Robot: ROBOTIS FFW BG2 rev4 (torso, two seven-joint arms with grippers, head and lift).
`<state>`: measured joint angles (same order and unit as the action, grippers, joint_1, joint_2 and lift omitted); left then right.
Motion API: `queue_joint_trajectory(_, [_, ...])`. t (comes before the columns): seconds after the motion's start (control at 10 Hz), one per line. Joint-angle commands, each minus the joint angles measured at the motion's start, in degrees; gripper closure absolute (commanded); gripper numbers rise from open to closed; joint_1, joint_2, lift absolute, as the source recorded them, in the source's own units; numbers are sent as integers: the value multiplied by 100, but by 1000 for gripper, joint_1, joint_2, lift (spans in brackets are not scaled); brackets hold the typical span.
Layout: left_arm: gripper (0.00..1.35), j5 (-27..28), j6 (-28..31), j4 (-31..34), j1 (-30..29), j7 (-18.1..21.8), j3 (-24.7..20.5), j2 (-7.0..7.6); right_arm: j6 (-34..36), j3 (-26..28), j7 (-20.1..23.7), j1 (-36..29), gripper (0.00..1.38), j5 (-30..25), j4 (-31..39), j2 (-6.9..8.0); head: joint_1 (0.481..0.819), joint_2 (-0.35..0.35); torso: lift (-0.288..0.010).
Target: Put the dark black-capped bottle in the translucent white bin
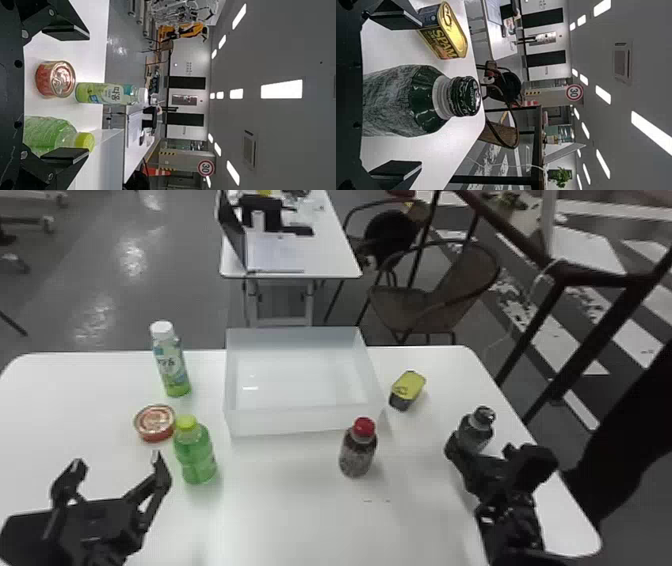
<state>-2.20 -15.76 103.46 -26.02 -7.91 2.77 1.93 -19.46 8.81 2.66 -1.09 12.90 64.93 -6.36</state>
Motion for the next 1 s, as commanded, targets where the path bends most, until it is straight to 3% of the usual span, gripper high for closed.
queue_joint_trajectory(0.0, [260,0,-6,-2,-25,9,-22,-26,-75,7,50,197,41,90,-367,-119,695,-155,-65])
queue_joint_trajectory(0.3, [260,-44,-6,-2,-34,9,-39,-44,-234,-2,279,531,64,354,-929,-243,695,-170,-65])
queue_joint_trajectory(0.7, [262,0,20,-10,-43,281,-224,-208,-427,-2,1351,1296,102,591,-2116,-392,695,-163,-64])
queue_joint_trajectory(0.8, [262,18,47,-19,-43,404,-321,-208,-418,-2,1395,1463,288,503,-2327,-392,695,-160,-64])
queue_joint_trajectory(0.9, [262,62,47,-28,-25,545,-400,-208,-357,-11,1386,1515,745,433,-2380,-392,695,-155,-64])
